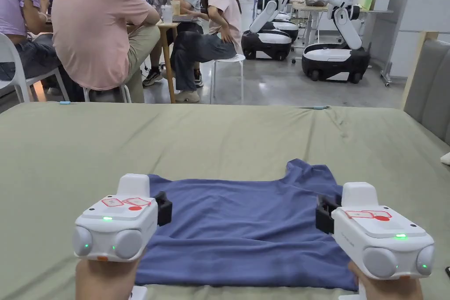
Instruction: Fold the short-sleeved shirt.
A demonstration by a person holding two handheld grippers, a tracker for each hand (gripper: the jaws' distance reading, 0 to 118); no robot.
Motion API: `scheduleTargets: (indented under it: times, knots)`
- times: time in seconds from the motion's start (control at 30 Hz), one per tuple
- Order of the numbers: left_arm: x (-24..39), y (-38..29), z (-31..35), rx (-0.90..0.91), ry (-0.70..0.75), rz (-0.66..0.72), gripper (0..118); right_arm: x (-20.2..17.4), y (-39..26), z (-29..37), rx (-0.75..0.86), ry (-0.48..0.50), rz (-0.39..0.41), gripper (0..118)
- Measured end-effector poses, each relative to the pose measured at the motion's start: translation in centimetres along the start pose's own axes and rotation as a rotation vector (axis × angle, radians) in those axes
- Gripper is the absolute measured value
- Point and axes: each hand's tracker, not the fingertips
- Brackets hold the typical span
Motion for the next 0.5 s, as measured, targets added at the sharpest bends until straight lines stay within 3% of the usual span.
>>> scheduleTargets:
  times: [0.03,0.13,0.23,0.5]
  knots:
    - [0.3,-0.1,-0.3,-0.001,-0.001,-0.003,0,-0.5,-0.1,-0.3,0.006,-0.001,0.009,0]
    - [0.3,-0.7,-2.0,-0.063,-0.046,-0.032,0,-0.4,0.1,-1.4,-0.010,0.028,0.026,0]
    - [-1.2,-1.0,-4.2,-0.082,0.002,-0.049,0,0.1,-0.2,-3.3,-0.027,0.027,0.035,0]
    - [-6.5,1.4,-15.3,-0.222,0.048,-0.064,0,1.3,-0.3,-10.4,-0.106,0.039,0.042,0]
